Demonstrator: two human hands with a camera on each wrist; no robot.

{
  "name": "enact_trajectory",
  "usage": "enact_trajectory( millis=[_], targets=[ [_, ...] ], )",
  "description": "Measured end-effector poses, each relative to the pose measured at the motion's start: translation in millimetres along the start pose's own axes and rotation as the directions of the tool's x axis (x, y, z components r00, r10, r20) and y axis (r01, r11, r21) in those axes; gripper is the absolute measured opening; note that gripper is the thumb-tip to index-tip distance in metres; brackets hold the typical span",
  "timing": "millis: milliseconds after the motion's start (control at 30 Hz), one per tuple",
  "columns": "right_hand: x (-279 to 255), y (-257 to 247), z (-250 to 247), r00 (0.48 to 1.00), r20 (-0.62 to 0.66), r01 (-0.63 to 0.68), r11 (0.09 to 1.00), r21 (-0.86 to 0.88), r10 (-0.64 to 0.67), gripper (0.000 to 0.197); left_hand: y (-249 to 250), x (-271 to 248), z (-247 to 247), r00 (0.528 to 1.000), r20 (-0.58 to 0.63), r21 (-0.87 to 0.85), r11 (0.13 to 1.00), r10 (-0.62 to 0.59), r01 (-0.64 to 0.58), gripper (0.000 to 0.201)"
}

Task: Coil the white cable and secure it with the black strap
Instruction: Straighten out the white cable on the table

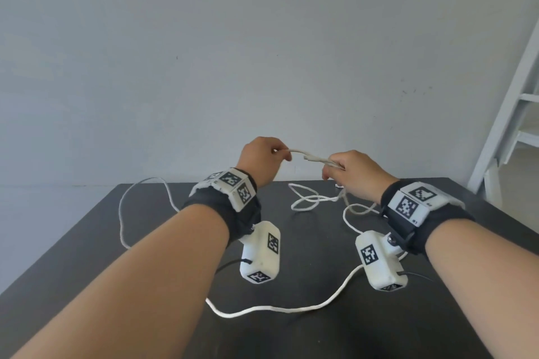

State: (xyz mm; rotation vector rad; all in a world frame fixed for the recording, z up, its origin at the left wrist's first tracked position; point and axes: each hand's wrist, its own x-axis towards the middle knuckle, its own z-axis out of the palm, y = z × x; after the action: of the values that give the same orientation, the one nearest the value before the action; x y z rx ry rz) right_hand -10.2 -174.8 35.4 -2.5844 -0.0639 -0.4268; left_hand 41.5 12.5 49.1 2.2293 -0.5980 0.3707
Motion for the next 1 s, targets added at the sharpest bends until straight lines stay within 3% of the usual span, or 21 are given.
enact_trajectory(
  millis=[200,333,433,500,600,700,767,800,900,1000],
  targets=[
    [0,38,6,0.993,-0.02,-0.122,0.987,-0.105,0.12,0.023,-42,5,-34,0.96,-0.182,-0.032,0.977,-0.211,0.209,0.022],
    [6,50,11,0.991,-0.067,-0.125,0.968,-0.218,0.113,0.022,-67,3,-47,0.935,-0.2,0.01,0.954,-0.293,0.301,0.023],
    [8,55,10,0.983,-0.115,-0.177,0.918,-0.355,0.145,0.028,-84,6,-57,0.879,-0.239,0.003,0.905,-0.412,0.425,0.023],
    [10,56,8,0.979,-0.132,-0.198,0.903,-0.382,0.159,0.035,-91,7,-59,0.871,-0.161,0.152,0.861,-0.464,0.486,0.022],
    [18,43,12,0.986,-0.15,-0.12,0.926,-0.358,0.07,0.036,-81,3,-42,0.911,-0.018,0.382,0.839,-0.412,0.387,0.032],
    [27,24,18,0.993,-0.114,-0.032,0.903,-0.427,-0.019,0.035,-52,-1,-16,0.989,0.075,0.523,0.849,-0.125,0.067,0.058],
    [30,15,20,0.994,-0.097,0.009,0.897,-0.442,-0.058,0.035,-31,1,-1,0.99,0.104,0.547,0.827,0.091,-0.133,0.06],
    [31,11,21,0.992,-0.094,0.03,0.901,-0.433,-0.079,0.035,-22,4,3,0.98,0.119,0.496,0.846,0.157,-0.196,0.052],
    [33,7,19,0.987,-0.107,0.07,0.912,-0.404,-0.123,0.035,-11,11,2,0.977,0.177,0.28,0.946,0.119,-0.166,0.023],
    [31,18,15,0.985,-0.135,0.038,0.91,-0.414,-0.102,0.038,-25,14,-12,0.992,0.113,0.24,0.967,0.054,-0.08,0.023]
  ],
)
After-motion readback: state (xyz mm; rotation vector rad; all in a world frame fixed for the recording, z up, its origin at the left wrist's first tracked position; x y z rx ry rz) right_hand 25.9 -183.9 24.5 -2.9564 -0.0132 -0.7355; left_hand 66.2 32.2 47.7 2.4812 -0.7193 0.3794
